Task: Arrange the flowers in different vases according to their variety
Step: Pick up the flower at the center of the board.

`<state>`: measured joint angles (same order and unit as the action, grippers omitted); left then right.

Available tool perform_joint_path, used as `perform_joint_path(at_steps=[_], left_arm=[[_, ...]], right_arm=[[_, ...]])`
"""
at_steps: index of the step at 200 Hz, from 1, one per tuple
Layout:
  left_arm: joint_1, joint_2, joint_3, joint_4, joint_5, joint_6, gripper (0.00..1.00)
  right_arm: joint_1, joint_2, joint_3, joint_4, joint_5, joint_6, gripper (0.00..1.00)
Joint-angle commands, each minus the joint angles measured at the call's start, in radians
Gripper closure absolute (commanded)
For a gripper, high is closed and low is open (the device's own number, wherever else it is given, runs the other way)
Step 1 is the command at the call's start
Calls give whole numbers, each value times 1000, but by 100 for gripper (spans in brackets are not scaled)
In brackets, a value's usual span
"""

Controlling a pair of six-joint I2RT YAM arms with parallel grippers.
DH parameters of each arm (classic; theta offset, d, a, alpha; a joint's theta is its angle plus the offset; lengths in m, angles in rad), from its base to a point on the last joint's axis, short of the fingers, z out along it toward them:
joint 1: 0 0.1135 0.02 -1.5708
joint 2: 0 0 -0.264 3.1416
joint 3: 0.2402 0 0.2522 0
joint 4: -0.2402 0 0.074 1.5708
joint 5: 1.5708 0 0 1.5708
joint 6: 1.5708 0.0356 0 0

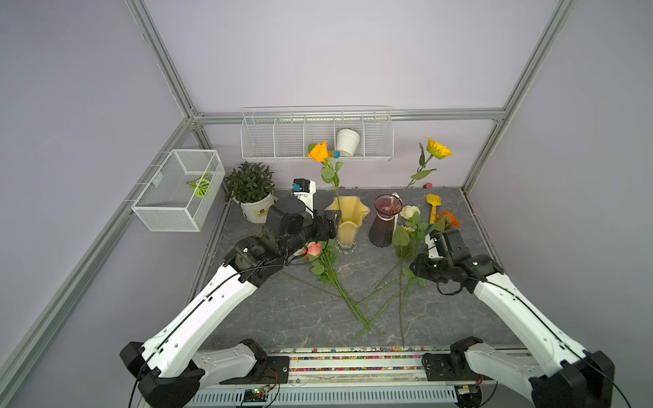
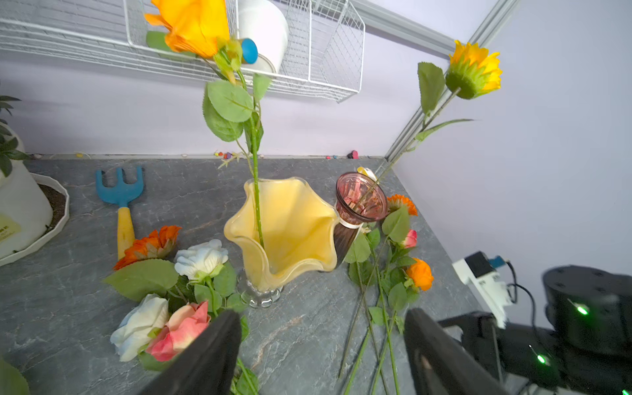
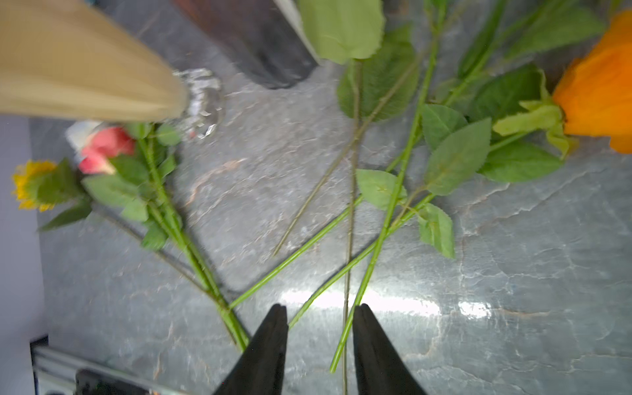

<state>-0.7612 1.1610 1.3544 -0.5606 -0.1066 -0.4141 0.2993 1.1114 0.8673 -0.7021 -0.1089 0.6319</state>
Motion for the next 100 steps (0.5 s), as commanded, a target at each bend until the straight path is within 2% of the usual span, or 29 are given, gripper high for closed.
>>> perform_joint_path(at_steps=[1, 61, 100], left_arm=[[0, -27, -60, -27, 58, 9, 20], [0, -70, -175, 13, 82, 24, 20], [0, -69, -208, 32, 99, 28, 20]], right_arm=[[-39, 55, -17, 179, -7, 96, 62], [-78, 335, 80, 265, 9, 151, 60], [-90, 431, 70, 343, 50, 182, 61]])
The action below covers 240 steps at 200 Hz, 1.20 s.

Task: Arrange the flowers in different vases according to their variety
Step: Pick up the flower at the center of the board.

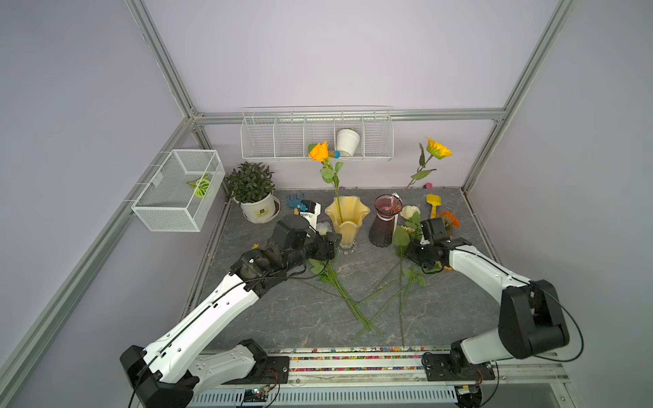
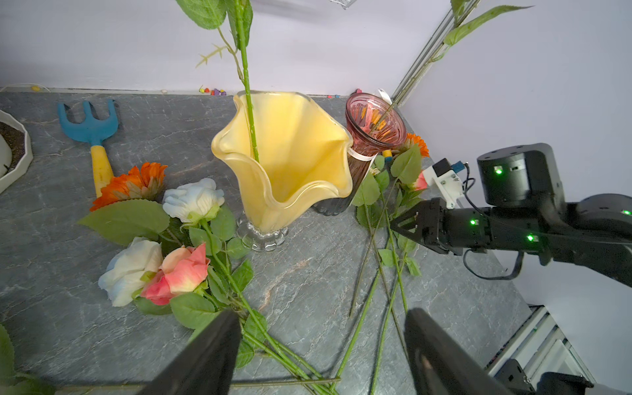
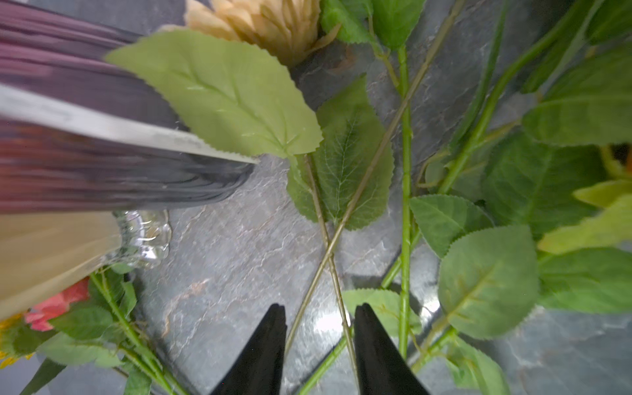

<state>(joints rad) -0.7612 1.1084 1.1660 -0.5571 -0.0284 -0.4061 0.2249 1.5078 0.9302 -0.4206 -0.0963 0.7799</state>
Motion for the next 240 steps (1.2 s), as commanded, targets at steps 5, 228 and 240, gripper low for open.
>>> perform_joint_path(at_steps=[5, 228, 240], left_arm=[[0, -16, -20, 29, 21, 19, 20], [0, 25, -7, 20, -6, 38, 20], [0, 25, -5, 20, -5, 36, 20]], right_arm=[[-20, 45, 12, 64, 42, 32, 61], [-97, 324, 200, 122, 86, -21, 100], [-97, 305, 202, 115, 96, -25, 100]])
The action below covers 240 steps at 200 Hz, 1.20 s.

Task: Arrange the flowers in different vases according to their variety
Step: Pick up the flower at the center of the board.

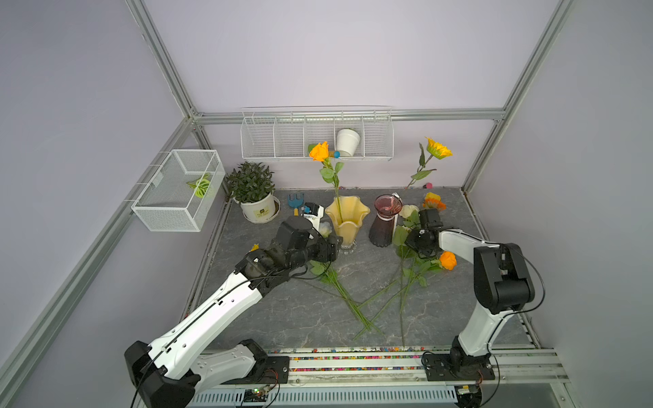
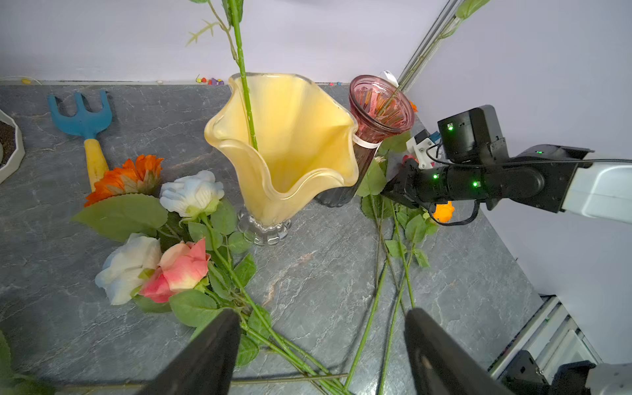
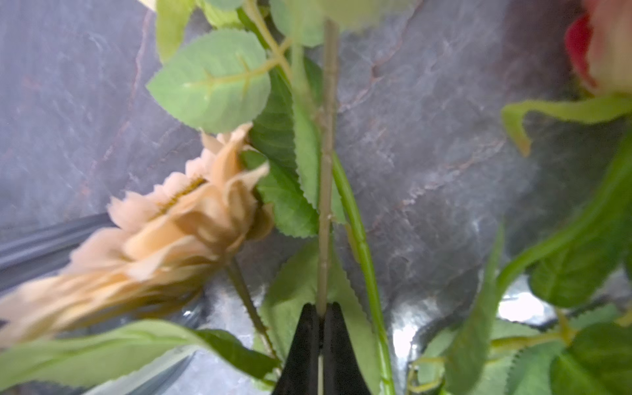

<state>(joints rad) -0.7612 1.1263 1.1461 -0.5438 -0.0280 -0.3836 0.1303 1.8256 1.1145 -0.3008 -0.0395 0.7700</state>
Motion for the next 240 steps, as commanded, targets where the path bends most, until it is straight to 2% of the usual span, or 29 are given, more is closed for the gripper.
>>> perform_joint_path(at_steps=[1, 36, 78, 110, 122, 154, 173, 194, 240], left_arm=[[1, 7, 15, 7, -7, 14, 20], [-1, -2, 15, 11, -6, 10, 20], [0, -19, 12, 14, -11, -13, 20], [0, -38, 2, 10, -22, -52, 19], [0, -51, -7, 8, -29, -67, 18], [0, -115, -66, 26, -44, -132, 17], [1, -166, -126, 50, -42, -189, 15], [1, -211, -189, 76, -29, -249, 13], [0, -252, -294, 98, 3, -361, 11]], right_arm=[[-3, -16, 18, -6, 39, -15, 100], [-2, -174, -13, -29, 96, -25, 100], [-4, -494, -75, -107, 210, -66, 100], [-5, -725, -99, -231, 299, -151, 100], [-5, -810, -110, -226, 259, -268, 100], [16, -999, -50, -248, 146, -454, 100], [44, -1031, 38, -245, 51, -525, 100], [103, -1013, 137, -180, -9, -541, 100], [198, -786, 344, 79, -16, -516, 100]])
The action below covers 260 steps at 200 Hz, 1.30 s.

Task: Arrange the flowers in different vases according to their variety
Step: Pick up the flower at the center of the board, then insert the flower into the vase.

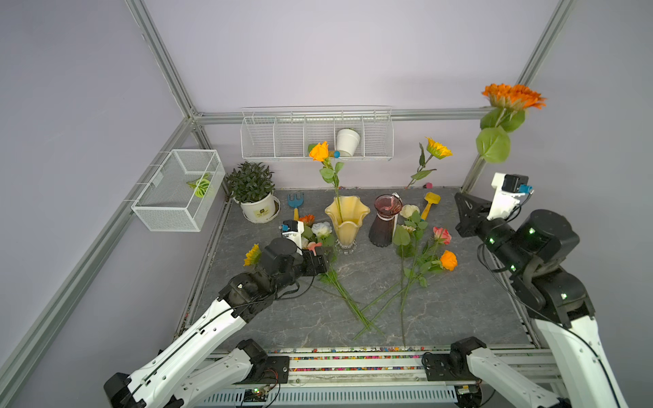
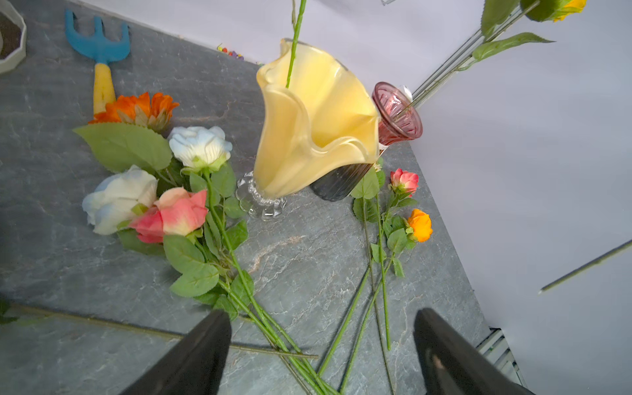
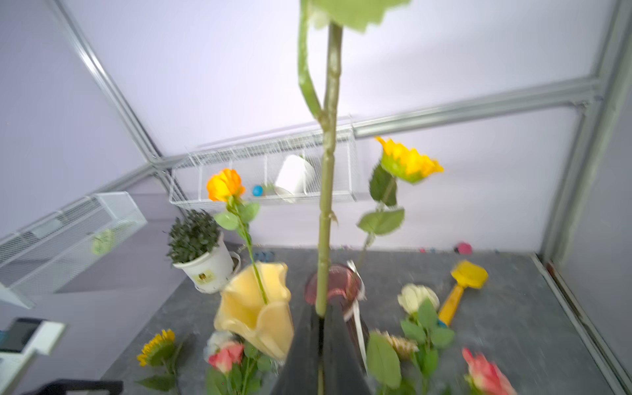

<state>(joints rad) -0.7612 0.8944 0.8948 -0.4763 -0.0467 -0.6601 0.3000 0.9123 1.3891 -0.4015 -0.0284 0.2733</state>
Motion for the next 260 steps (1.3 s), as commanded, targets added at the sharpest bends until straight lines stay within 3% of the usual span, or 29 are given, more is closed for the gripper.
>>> perform_joint_path(at_steps=[1, 28, 78, 126, 185, 193, 204, 214, 237, 260], left_arm=[[0, -21, -44, 31, 23, -86, 11], [-1, -42, -122, 71, 45, -150, 11], [1, -92, -268, 166, 45, -282, 11], [1, -129, -330, 176, -9, -368, 10], [1, -112, -344, 106, -85, -478, 11], [1, -109, -343, 93, -96, -491, 11], [2, -105, -343, 70, -109, -514, 11], [1, -99, -341, 45, -119, -540, 11], [2, -88, -338, -13, -130, -602, 12], [1, -73, -342, -58, -137, -668, 13]], right_arm=[[28, 134, 73, 187, -27, -18, 100], [32, 295, 188, 326, -19, 0, 100], [34, 566, 344, 415, -6, 12, 100], [37, 712, 278, 504, 37, 3, 100], [50, 772, 110, 559, 62, -43, 100], [51, 769, 102, 535, 54, -48, 88], [55, 762, 92, 492, 44, -62, 64], [63, 749, 85, 446, 41, -76, 52], [82, 698, 51, 356, 38, -109, 40], [99, 626, 5, 277, 10, -125, 39]])
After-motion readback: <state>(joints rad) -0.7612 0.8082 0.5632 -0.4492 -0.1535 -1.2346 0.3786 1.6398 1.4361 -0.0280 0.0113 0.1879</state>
